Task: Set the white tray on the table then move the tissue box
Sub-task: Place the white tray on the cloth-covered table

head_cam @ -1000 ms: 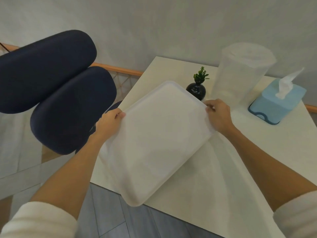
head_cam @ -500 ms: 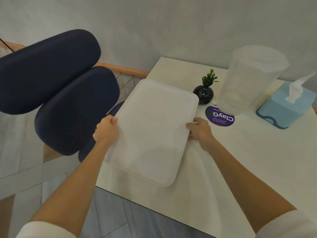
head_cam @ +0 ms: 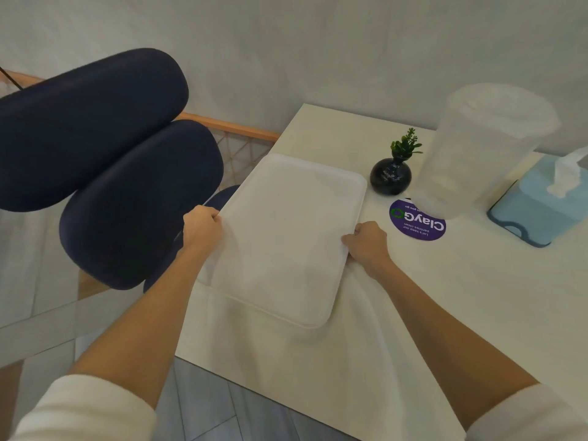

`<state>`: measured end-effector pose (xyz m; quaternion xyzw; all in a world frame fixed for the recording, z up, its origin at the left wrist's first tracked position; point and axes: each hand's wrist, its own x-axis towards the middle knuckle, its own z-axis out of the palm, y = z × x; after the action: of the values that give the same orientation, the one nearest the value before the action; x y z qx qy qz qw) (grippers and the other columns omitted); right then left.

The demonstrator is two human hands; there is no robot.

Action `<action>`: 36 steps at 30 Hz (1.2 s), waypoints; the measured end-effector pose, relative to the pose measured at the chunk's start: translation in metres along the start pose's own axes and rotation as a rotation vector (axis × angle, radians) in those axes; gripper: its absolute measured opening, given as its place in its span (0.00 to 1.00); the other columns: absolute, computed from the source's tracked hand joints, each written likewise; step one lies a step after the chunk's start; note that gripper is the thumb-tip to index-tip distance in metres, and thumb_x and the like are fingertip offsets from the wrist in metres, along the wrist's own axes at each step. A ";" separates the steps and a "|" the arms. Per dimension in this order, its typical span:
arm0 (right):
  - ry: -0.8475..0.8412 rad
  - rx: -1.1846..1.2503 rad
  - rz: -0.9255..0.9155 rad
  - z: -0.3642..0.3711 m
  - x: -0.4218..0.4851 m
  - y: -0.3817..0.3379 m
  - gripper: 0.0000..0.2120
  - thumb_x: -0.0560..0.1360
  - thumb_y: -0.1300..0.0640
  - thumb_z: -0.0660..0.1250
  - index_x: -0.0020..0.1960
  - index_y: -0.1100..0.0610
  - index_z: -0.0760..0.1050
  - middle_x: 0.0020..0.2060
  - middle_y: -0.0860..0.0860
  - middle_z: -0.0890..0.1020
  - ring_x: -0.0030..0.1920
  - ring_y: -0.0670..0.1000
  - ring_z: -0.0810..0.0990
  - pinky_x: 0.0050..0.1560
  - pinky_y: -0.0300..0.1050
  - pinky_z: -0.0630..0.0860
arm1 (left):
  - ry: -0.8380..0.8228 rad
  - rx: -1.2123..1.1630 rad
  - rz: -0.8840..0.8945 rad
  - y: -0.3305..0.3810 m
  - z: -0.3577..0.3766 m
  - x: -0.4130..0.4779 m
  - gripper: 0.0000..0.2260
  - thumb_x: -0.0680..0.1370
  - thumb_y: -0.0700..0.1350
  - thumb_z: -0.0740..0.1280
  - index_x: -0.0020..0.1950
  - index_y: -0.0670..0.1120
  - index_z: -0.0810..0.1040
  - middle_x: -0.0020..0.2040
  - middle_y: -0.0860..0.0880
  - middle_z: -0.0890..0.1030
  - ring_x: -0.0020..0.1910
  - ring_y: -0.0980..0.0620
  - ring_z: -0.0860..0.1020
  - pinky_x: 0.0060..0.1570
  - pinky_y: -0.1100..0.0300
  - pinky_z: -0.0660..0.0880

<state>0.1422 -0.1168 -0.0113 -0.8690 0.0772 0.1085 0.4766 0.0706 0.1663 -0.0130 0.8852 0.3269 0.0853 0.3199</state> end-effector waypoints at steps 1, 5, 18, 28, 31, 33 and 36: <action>0.004 -0.018 -0.003 0.001 0.000 0.001 0.12 0.69 0.66 0.63 0.47 0.74 0.76 0.46 0.68 0.82 0.44 0.64 0.82 0.45 0.59 0.82 | -0.011 -0.002 0.001 -0.002 0.000 0.001 0.11 0.78 0.34 0.60 0.44 0.33 0.82 0.41 0.36 0.80 0.38 0.43 0.77 0.40 0.57 0.73; 0.020 -0.079 0.005 0.003 -0.001 0.006 0.08 0.68 0.65 0.64 0.44 0.70 0.75 0.43 0.63 0.81 0.42 0.62 0.82 0.42 0.52 0.82 | -0.047 0.005 0.007 -0.007 -0.003 -0.001 0.09 0.78 0.35 0.62 0.43 0.38 0.82 0.43 0.39 0.81 0.42 0.42 0.79 0.37 0.61 0.73; 0.027 -0.119 0.045 0.000 -0.018 0.022 0.14 0.67 0.62 0.68 0.52 0.66 0.78 0.48 0.63 0.83 0.43 0.64 0.83 0.46 0.59 0.83 | -0.078 -0.034 -0.052 -0.009 -0.024 -0.027 0.11 0.73 0.40 0.73 0.55 0.40 0.83 0.53 0.41 0.84 0.53 0.40 0.81 0.58 0.48 0.77; 0.002 -0.138 0.034 -0.002 -0.026 0.023 0.16 0.69 0.60 0.70 0.55 0.65 0.77 0.51 0.61 0.82 0.46 0.65 0.83 0.50 0.59 0.82 | -0.164 -0.050 -0.065 -0.012 -0.029 -0.028 0.10 0.73 0.40 0.72 0.54 0.41 0.81 0.53 0.42 0.83 0.53 0.43 0.80 0.55 0.51 0.74; 0.011 -0.134 0.035 -0.002 -0.026 0.022 0.16 0.70 0.60 0.70 0.55 0.65 0.76 0.52 0.62 0.82 0.47 0.65 0.82 0.51 0.59 0.81 | -0.157 -0.046 -0.067 -0.012 -0.028 -0.028 0.10 0.73 0.40 0.72 0.54 0.41 0.81 0.53 0.41 0.83 0.53 0.43 0.80 0.57 0.50 0.74; 0.013 -0.144 0.040 -0.002 -0.025 0.022 0.16 0.70 0.60 0.70 0.55 0.65 0.76 0.52 0.62 0.81 0.48 0.65 0.82 0.51 0.58 0.81 | -0.156 -0.047 -0.065 -0.012 -0.028 -0.028 0.10 0.73 0.40 0.72 0.53 0.40 0.81 0.52 0.41 0.83 0.53 0.43 0.80 0.58 0.50 0.75; 0.008 -0.110 0.049 0.000 -0.024 0.022 0.16 0.69 0.60 0.71 0.55 0.65 0.76 0.52 0.62 0.81 0.47 0.65 0.82 0.49 0.60 0.82 | -0.170 -0.055 -0.070 -0.013 -0.028 -0.025 0.09 0.73 0.40 0.73 0.52 0.41 0.81 0.52 0.42 0.83 0.53 0.43 0.80 0.58 0.49 0.75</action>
<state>0.1135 -0.1282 -0.0230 -0.8922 0.0944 0.1206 0.4248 0.0342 0.1719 0.0025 0.8681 0.3270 0.0076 0.3733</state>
